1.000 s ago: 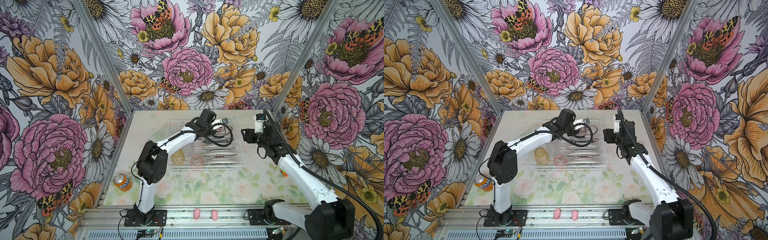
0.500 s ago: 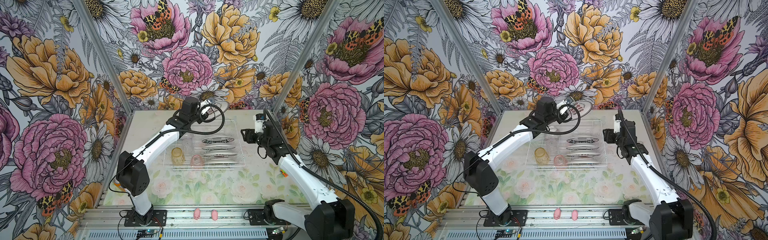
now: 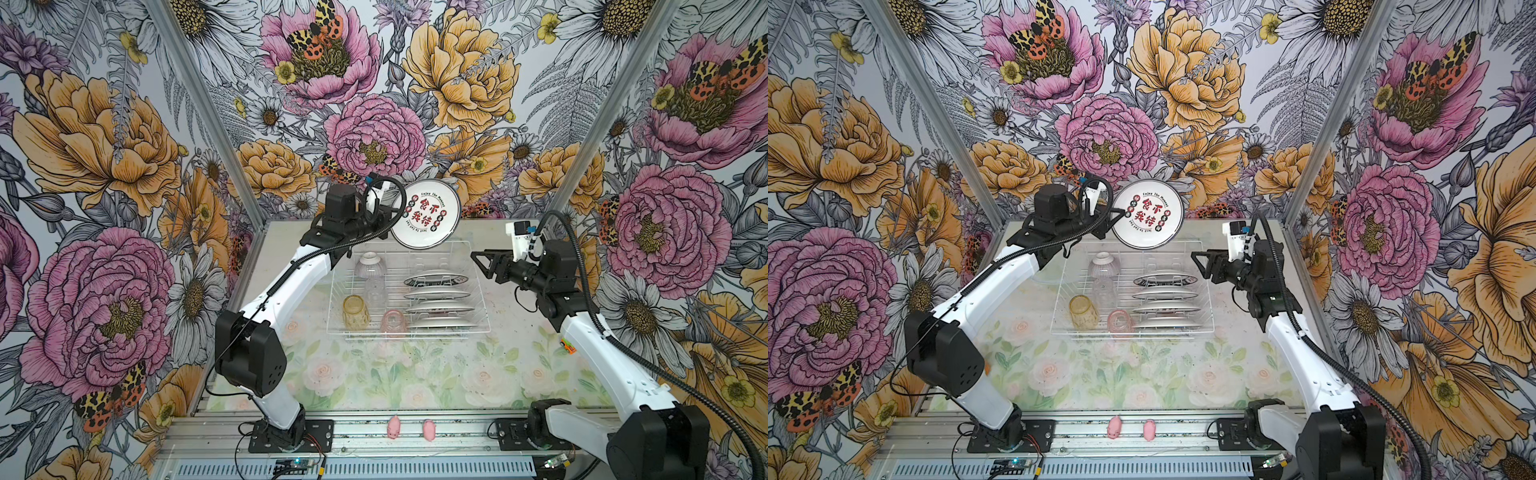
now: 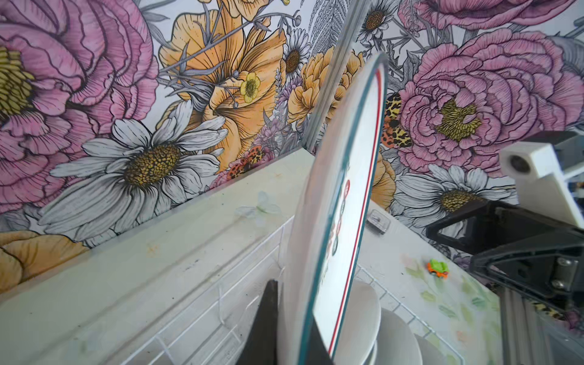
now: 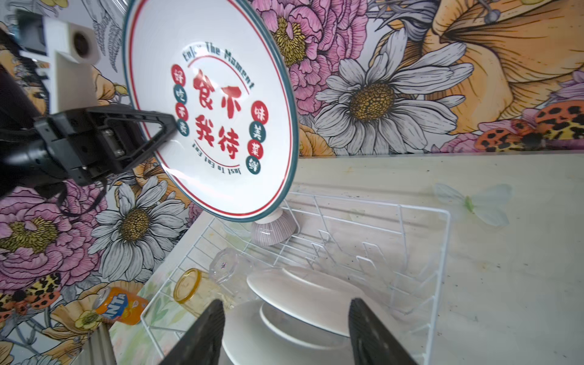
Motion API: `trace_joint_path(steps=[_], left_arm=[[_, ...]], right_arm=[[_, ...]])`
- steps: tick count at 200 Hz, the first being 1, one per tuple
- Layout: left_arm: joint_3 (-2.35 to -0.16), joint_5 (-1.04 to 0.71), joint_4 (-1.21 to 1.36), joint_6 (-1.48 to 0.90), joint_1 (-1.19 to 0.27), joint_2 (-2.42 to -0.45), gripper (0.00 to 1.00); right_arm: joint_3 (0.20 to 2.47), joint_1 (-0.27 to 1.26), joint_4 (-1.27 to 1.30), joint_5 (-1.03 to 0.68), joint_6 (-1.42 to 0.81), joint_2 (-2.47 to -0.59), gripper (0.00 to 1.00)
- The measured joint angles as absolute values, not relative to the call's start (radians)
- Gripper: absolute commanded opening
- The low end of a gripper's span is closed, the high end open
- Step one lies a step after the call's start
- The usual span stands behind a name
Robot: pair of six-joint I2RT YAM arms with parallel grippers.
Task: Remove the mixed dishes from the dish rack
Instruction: 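Hold the plate up with left gripper while right gripper grasps its edge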
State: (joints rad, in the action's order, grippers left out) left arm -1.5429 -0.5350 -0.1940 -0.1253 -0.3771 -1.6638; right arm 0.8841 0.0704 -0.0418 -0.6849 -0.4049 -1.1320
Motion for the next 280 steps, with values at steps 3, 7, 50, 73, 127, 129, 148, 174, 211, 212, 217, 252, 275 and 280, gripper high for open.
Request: trace_joint_path(steps=[3, 7, 50, 73, 127, 129, 148, 174, 211, 212, 217, 252, 275, 280], left_arm=[[-1.534, -0.547, -0.187, -0.144, -0.373, -1.664, 0.00], [-1.525, -0.558, -0.179, -0.164, -0.369, -1.664, 0.00], [-1.467, -0.675, -0.083, -0.340, -0.385, -1.665, 0.00], [-1.439, -0.718, -0.012, -0.406, -0.401, -1.666, 0.00], [-1.436, -0.762, 0.052, -0.474, -0.431, -1.728, 0.00], [-1.436, -0.763, 0.052, -0.474, -0.433, -1.731, 0.00], [-1.436, -0.773, 0.066, -0.493, -0.445, -1.756, 0.00], [-1.436, -0.784, 0.107, -0.524, -0.463, -1.782, 0.00], [-1.436, -0.807, 0.165, -0.574, -0.479, -1.798, 0.00], [-1.436, -0.807, 0.169, -0.576, -0.480, -1.799, 0.00], [-1.436, -0.812, 0.180, -0.583, -0.482, -1.800, 0.00], [-1.448, -0.834, 0.251, -0.625, -0.497, -1.832, 0.00], [-1.459, -0.831, 0.274, -0.627, -0.507, -1.860, 0.00], [-1.460, -0.825, 0.272, -0.626, -0.508, -1.862, 0.00]], right_arm=[[0.883, 0.070, -0.035, -0.691, -0.410, -1.132, 0.65], [0.880, 0.070, -0.022, -0.699, -0.418, -1.132, 0.65], [0.857, 0.059, 0.112, -0.758, -0.506, -1.151, 0.64], [0.849, 0.059, 0.159, -0.766, -0.537, -1.173, 0.63], [0.838, 0.052, 0.289, -0.795, -0.621, -1.206, 0.53], [0.837, 0.052, 0.296, -0.797, -0.627, -1.207, 0.52], [0.832, 0.051, 0.340, -0.803, -0.659, -1.219, 0.50], [0.826, 0.046, 0.374, -0.806, -0.688, -1.236, 0.46], [0.820, 0.039, 0.407, -0.807, -0.722, -1.240, 0.28], [0.820, 0.038, 0.408, -0.807, -0.721, -1.240, 0.27], [0.820, 0.038, 0.414, -0.807, -0.726, -1.240, 0.25], [0.818, 0.031, 0.457, -0.817, -0.756, -1.260, 0.17], [0.813, 0.021, 0.454, -0.791, -0.768, -1.283, 0.00], [0.812, 0.019, 0.456, -0.794, -0.769, -1.286, 0.00]])
